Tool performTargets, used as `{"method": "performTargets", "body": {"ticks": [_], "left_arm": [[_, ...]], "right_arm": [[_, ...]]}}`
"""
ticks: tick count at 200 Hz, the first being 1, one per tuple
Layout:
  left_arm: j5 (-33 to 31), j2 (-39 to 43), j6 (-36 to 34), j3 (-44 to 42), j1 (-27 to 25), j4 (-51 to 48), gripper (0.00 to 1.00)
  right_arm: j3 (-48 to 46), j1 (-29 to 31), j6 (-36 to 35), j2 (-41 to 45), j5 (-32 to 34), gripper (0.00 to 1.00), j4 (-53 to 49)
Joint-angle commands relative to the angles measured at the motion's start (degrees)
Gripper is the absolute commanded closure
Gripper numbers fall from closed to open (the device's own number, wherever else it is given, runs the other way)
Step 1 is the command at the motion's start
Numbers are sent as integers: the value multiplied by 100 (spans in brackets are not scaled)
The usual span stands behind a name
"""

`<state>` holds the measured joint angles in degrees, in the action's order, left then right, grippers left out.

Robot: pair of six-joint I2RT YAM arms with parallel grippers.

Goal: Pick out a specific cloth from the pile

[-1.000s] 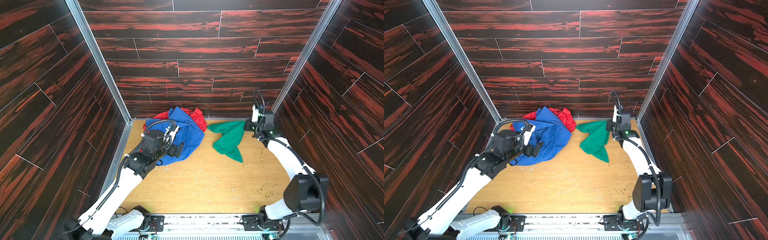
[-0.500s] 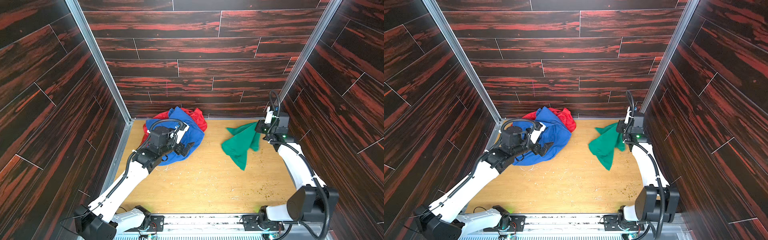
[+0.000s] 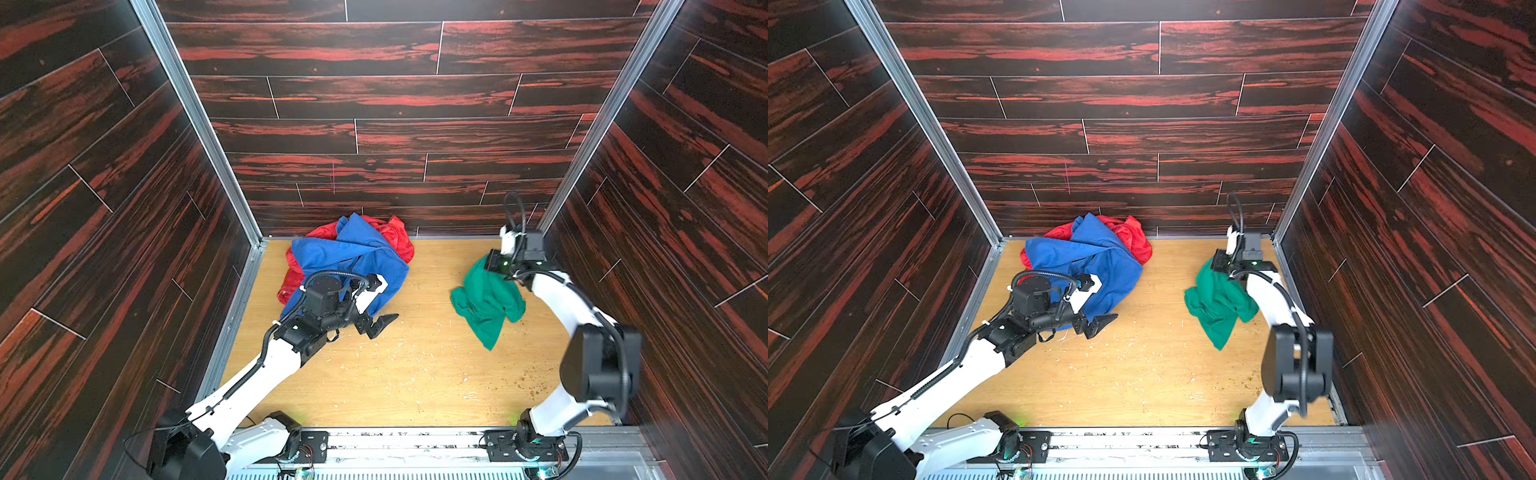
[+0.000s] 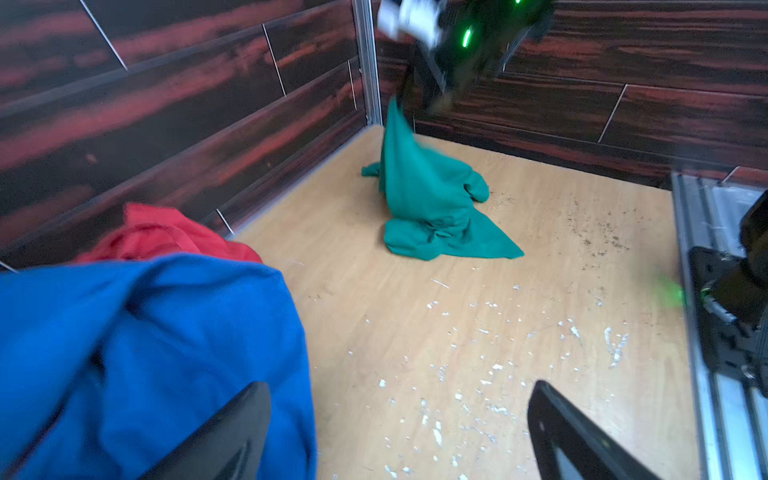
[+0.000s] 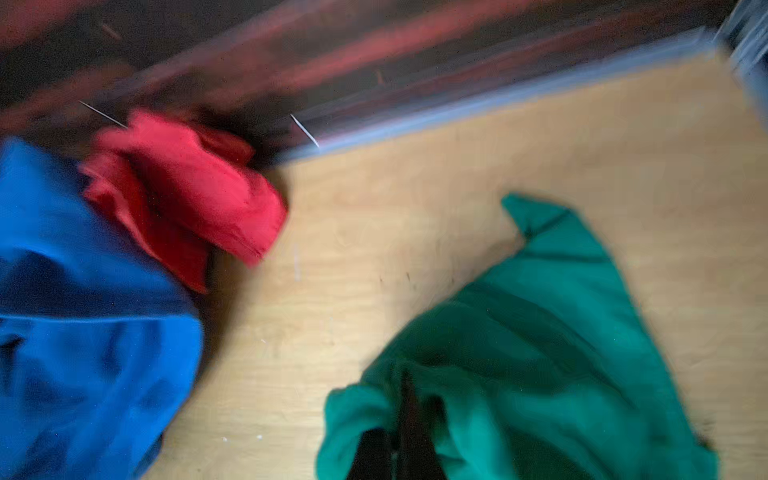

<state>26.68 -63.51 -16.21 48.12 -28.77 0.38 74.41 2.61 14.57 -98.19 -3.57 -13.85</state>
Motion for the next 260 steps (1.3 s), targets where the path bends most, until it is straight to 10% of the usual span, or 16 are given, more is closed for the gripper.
{"method": "performTargets", "body": {"ticks": [1, 24, 45, 73, 153, 225, 260], "left_arm": [[-159, 268, -379, 25, -5, -45, 1], [-164, 251, -415, 45, -3, -87, 1], [-137, 208, -408, 33, -1, -82, 1], [-154, 172, -408, 36, -5, -96, 1], [-153, 121, -394, 66, -5, -135, 1], [-212, 106, -428, 66, -5, -170, 1], [-261, 111, -464, 65, -5, -179, 1]], "right_arm": [[-96, -15, 132, -431, 507, 100, 49], [-289, -32, 77, -686, 1190, 99, -33], [-397, -60, -15, -752, 1334, 46, -112], [-1246, -30, -7, 216, 1351, 2, 525], [-2884, 954, -99, 2102, 2222, 1, -189], [-2213, 2323, -1351, 531, 4789, 1, 46], [-1666, 2332, -1675, -426, 5012, 1, -70]]}}
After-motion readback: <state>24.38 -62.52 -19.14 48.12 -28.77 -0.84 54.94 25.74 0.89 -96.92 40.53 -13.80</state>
